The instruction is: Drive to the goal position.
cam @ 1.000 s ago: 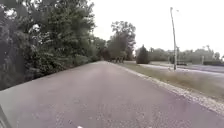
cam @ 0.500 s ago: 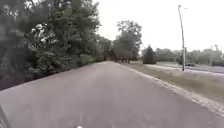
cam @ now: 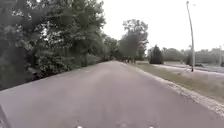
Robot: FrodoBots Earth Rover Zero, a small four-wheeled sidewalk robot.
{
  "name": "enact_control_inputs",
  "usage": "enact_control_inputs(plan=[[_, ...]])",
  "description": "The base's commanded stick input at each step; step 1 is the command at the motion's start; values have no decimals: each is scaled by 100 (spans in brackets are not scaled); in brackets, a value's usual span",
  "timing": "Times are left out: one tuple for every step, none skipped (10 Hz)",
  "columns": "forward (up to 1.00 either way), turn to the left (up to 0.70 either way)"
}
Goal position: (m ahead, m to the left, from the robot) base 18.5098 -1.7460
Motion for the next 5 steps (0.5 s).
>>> enact_control_inputs(plan=[[100, -4], [100, -5], [100, -7], [100, -7], [100, -7]])
